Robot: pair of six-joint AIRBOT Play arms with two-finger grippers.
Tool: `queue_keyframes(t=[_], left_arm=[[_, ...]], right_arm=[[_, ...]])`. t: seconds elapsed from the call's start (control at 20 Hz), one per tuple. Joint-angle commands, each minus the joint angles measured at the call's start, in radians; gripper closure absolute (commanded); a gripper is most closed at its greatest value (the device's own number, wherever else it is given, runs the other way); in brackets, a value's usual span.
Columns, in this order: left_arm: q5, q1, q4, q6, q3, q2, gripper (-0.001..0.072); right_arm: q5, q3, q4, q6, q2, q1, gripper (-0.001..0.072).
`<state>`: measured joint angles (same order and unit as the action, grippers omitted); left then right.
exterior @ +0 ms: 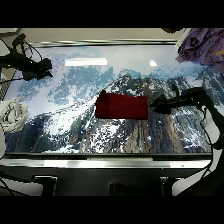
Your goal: Fold the clothes and pants, and hang the long-sleeved shirts on hangers.
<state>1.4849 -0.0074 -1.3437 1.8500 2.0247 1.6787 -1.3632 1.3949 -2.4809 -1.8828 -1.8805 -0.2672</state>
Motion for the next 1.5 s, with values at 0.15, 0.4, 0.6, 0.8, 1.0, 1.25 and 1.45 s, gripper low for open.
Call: queue_keyframes(t=[0.15, 0.4, 0.6, 0.8, 1.0, 1.25, 1.45], left_arm=[[0.000, -0.003, 0.000, 0.001, 0.000, 0.000, 0.0689], [0.000, -0.003, 0.000, 0.001, 0.000, 0.000, 0.0689], [0.000, -0.010, 0.000, 0.001, 0.000, 0.000, 0.0689], [0.000, -0.019, 0.000, 0.001, 0.000, 0.000, 0.0689], [0.006, -0.021, 0.001, 0.017, 0.000, 0.000, 0.0689], [0.037, -0.021, 0.001, 0.020, 0.000, 0.000, 0.0689], [0.052, -0.021, 0.001, 0.020, 0.000, 0.000, 0.0689]], right_arm=[[0.106, -0.021, -0.082, -0.070, -0.052, 0.087, 0.0474], [0.098, 0.048, -0.106, -0.040, -0.048, 0.099, 0.0685], [0.113, 0.301, -0.082, 0.093, -0.045, 0.061, 0.0685], [0.125, 0.545, 0.047, 0.241, -0.042, 0.021, 0.0685], [0.156, 0.674, 0.111, 0.362, -0.022, -0.035, 0.0686], [0.228, 0.674, 0.214, 0.462, 0.076, -0.138, 0.0686], [0.249, 0.674, 0.314, 0.544, 0.134, -0.240, 0.0686]])
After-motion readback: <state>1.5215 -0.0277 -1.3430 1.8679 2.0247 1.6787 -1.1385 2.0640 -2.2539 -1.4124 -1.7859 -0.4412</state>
